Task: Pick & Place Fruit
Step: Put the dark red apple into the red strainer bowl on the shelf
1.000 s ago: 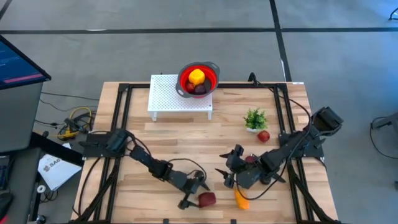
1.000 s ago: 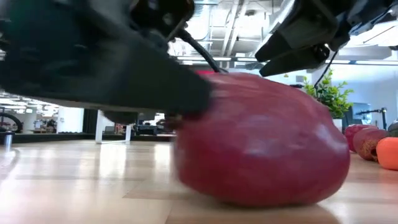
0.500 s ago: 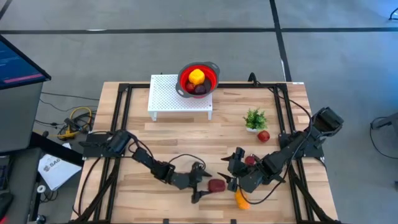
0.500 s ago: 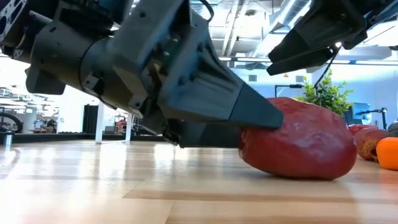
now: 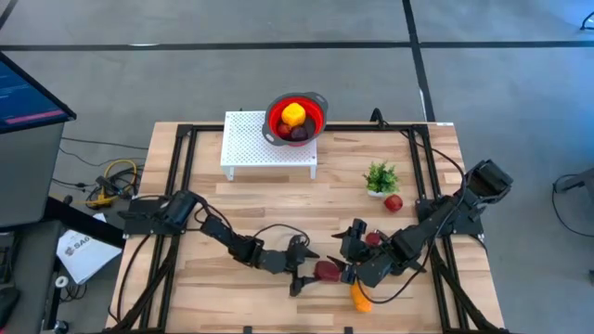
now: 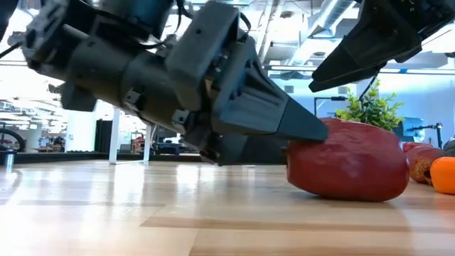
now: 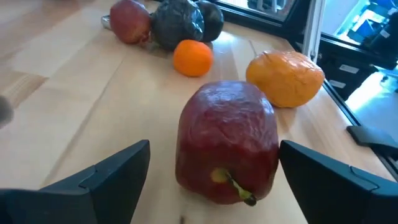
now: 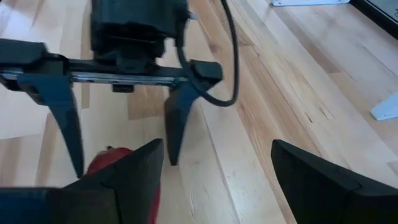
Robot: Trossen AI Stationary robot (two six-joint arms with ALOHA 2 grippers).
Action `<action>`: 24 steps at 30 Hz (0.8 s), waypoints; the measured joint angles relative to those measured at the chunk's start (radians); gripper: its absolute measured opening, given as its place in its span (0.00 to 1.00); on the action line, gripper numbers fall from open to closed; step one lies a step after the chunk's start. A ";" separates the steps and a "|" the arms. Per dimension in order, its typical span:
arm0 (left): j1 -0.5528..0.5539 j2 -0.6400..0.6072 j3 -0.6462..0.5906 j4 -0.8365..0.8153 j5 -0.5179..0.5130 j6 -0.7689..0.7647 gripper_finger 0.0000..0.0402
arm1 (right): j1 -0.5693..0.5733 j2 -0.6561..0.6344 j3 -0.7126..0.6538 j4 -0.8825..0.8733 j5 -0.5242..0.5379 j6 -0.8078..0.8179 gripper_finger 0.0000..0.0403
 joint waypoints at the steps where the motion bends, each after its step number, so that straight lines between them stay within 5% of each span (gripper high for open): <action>1: 0.007 0.000 0.000 0.001 0.020 0.008 0.89 | 0.000 0.000 0.000 0.000 0.000 0.000 0.72; 8: 0.024 0.000 0.030 0.002 0.041 0.092 0.93 | 0.000 0.000 0.000 0.000 0.000 0.001 0.72; 24: 0.040 0.009 0.057 -0.006 0.086 0.226 0.85 | 0.000 0.000 0.000 0.000 0.002 0.005 0.72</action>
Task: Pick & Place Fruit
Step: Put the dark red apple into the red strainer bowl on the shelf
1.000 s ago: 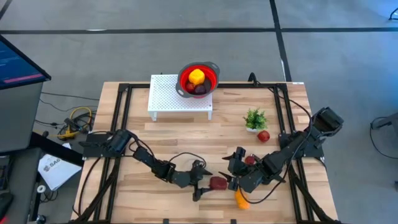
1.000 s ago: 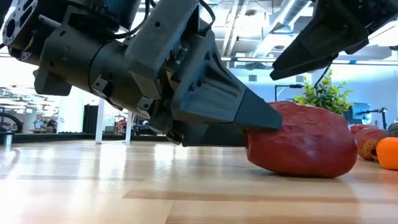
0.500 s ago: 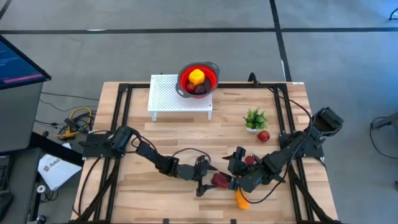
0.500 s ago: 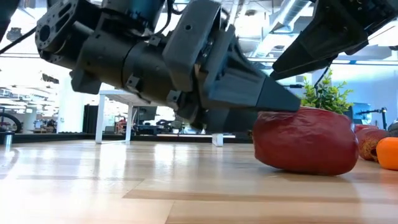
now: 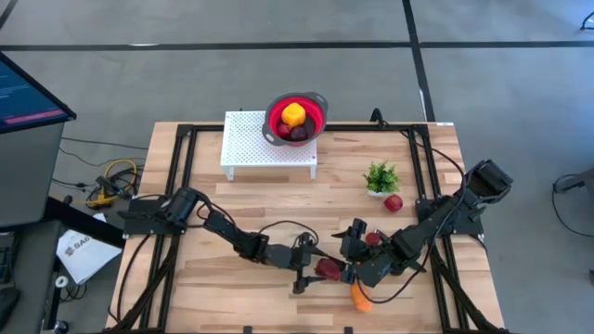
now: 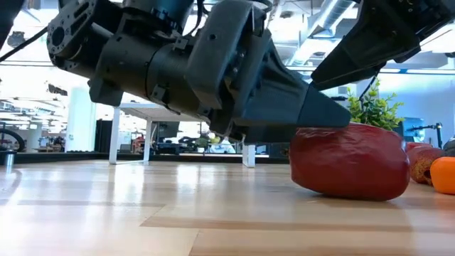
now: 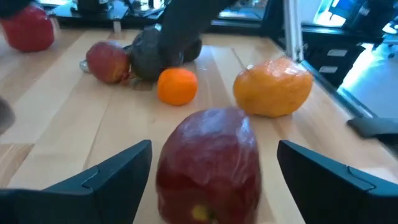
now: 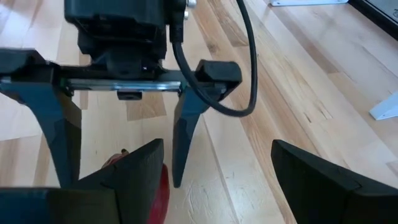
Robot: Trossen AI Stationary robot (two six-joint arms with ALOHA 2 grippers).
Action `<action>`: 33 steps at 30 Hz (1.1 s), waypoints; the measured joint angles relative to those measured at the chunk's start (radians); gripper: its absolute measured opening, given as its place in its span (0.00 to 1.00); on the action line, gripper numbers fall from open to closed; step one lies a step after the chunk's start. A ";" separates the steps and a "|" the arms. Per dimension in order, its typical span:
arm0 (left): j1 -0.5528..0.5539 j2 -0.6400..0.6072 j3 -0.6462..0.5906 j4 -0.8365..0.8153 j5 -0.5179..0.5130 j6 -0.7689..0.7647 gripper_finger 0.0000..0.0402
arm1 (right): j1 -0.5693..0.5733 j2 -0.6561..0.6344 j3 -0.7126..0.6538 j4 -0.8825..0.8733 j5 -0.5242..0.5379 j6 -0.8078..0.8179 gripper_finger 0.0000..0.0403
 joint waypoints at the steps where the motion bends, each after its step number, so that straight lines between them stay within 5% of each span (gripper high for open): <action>1: 0.004 0.002 -0.001 -0.006 0.000 0.000 0.86 | 0.000 0.000 0.000 0.000 0.000 0.000 0.72; 11: 0.024 0.047 0.031 0.005 0.043 0.004 0.89 | 0.003 0.000 0.000 -0.005 0.002 0.001 0.72; 24: 0.020 0.054 0.041 -0.014 0.058 0.004 0.62 | 0.063 -0.117 0.003 -0.084 0.049 0.011 0.72; 28: -0.003 -0.034 0.041 -0.207 -0.015 0.007 0.59 | 0.091 -0.155 0.002 -0.118 0.089 0.016 0.72; 33: -0.062 -0.292 0.040 -0.549 -0.203 0.041 0.63 | 0.100 -0.153 0.002 -0.172 0.178 0.056 0.72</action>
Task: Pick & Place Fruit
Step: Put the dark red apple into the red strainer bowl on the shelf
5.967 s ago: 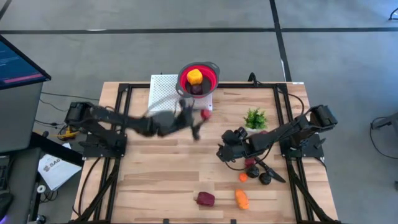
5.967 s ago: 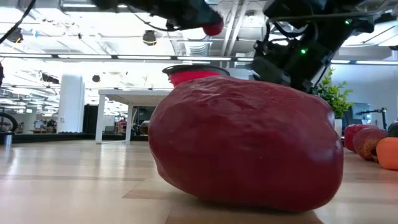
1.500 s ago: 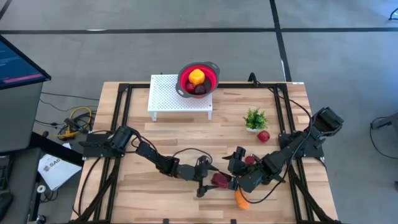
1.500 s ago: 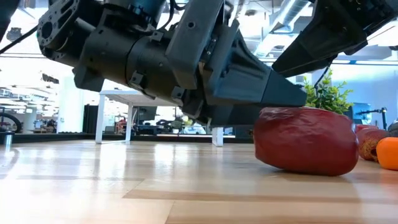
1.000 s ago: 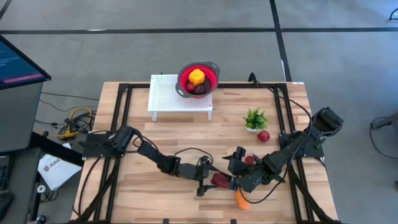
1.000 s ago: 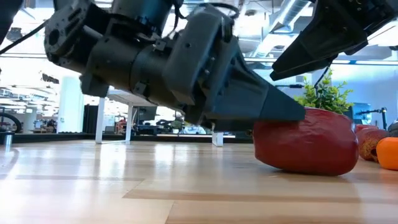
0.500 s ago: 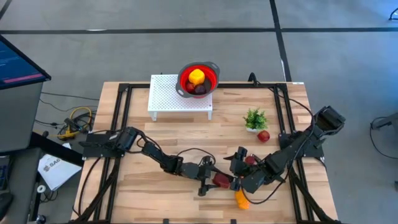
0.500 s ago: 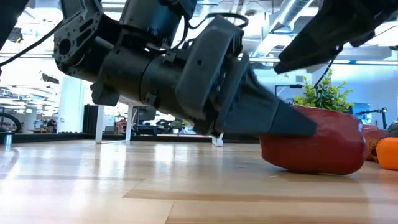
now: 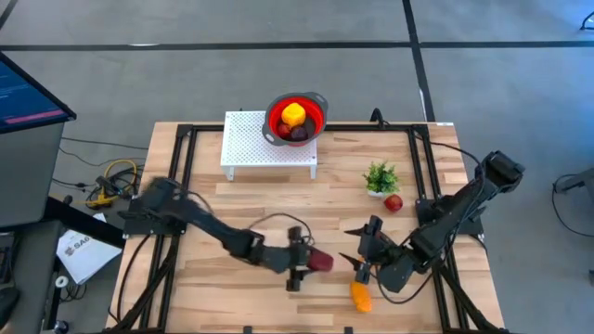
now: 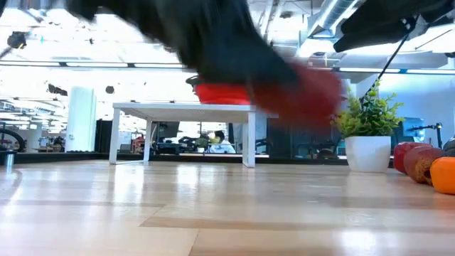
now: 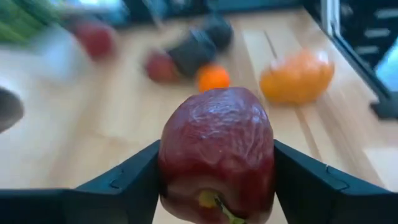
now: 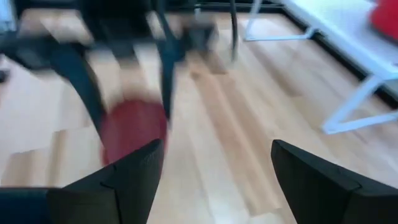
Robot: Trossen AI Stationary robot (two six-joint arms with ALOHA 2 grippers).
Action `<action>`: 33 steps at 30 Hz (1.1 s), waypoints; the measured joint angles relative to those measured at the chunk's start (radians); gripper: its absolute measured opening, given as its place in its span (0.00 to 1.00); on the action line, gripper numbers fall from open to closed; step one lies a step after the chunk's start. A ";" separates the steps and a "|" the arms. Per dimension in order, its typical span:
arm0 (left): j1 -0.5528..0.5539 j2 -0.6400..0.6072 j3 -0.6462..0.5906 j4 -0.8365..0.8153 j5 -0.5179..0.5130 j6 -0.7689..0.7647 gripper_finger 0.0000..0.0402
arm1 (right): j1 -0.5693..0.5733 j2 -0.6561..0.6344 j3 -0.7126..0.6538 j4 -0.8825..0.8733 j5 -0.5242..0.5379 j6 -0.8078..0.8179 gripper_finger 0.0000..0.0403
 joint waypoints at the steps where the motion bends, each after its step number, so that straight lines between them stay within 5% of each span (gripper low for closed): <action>1: -0.013 -0.060 0.001 -0.051 -0.052 0.020 0.65 | -0.003 0.010 0.000 -0.010 0.017 0.013 0.72; 9: 0.045 -0.497 0.063 -0.385 -0.338 0.148 0.63 | -0.130 0.158 -0.001 -0.017 0.037 0.034 0.72; 13: 0.205 -0.635 0.144 -0.561 -0.333 0.145 0.62 | -0.209 0.215 -0.001 0.004 0.034 0.034 0.72; 16: 0.384 -0.689 0.180 -0.679 -0.245 0.119 0.64 | -0.262 0.236 0.000 0.036 0.029 0.028 0.72; 23: 0.807 -0.641 0.184 -0.742 0.203 0.092 0.65 | -0.354 0.225 0.000 0.047 0.002 -0.028 0.72; 27: 0.907 -0.574 0.184 -0.741 0.370 0.091 0.65 | -0.391 0.226 -0.001 0.068 0.001 -0.029 0.72; 33: 0.926 -0.445 0.277 -0.784 0.403 0.157 0.65 | -0.421 0.233 -0.001 0.141 0.005 -0.055 0.72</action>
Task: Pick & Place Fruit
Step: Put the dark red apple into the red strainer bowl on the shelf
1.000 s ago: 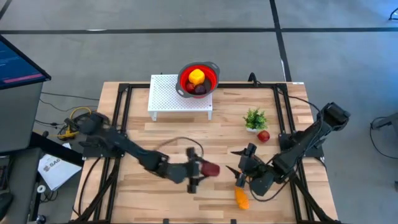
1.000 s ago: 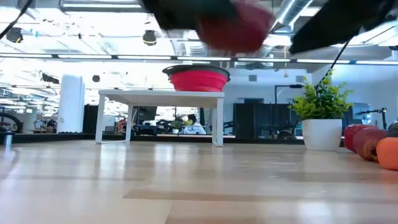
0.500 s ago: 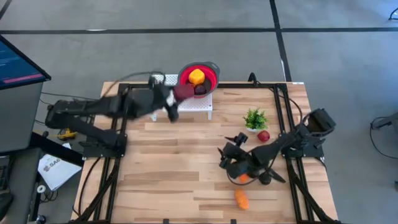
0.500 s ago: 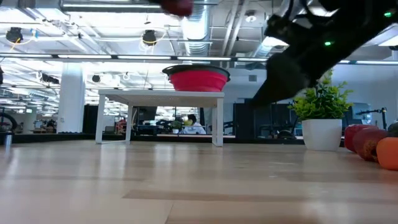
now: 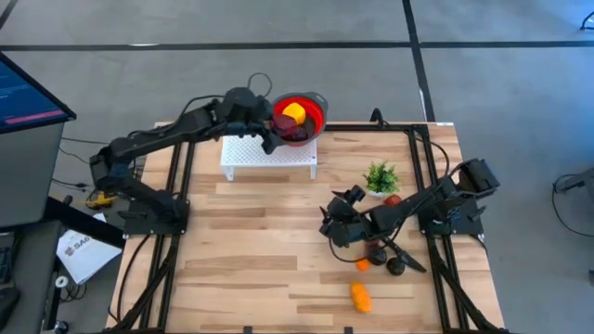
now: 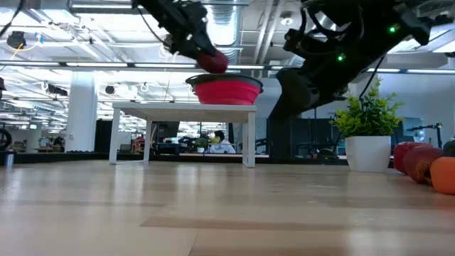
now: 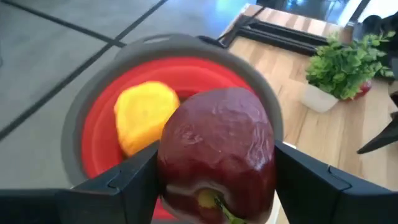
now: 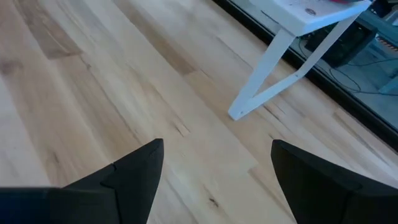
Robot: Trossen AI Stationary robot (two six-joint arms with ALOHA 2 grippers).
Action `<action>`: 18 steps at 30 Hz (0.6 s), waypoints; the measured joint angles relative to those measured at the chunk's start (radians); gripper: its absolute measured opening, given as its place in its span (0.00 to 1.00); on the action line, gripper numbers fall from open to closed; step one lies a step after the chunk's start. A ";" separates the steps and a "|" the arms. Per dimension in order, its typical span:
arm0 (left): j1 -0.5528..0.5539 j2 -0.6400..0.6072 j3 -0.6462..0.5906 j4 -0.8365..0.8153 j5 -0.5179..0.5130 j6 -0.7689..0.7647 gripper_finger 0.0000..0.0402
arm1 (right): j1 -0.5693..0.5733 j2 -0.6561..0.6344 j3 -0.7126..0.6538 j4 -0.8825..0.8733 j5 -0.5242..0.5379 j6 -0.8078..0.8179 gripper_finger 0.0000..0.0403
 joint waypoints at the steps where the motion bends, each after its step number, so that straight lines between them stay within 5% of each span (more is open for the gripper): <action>1: 0.000 0.022 0.026 -0.015 0.000 0.022 0.65 | 0.000 0.000 0.000 0.013 0.001 -0.001 0.72; 6: -0.005 0.117 0.112 -0.148 -0.009 0.147 0.65 | 0.002 0.000 0.000 0.023 0.002 -0.005 0.72; 11: -0.039 0.132 0.115 -0.175 -0.163 0.326 0.65 | 0.011 0.000 0.000 0.038 0.003 -0.046 0.72; 18: -0.056 0.125 0.116 -0.177 -0.187 0.356 0.65 | 0.021 0.000 0.000 0.052 0.003 -0.045 0.72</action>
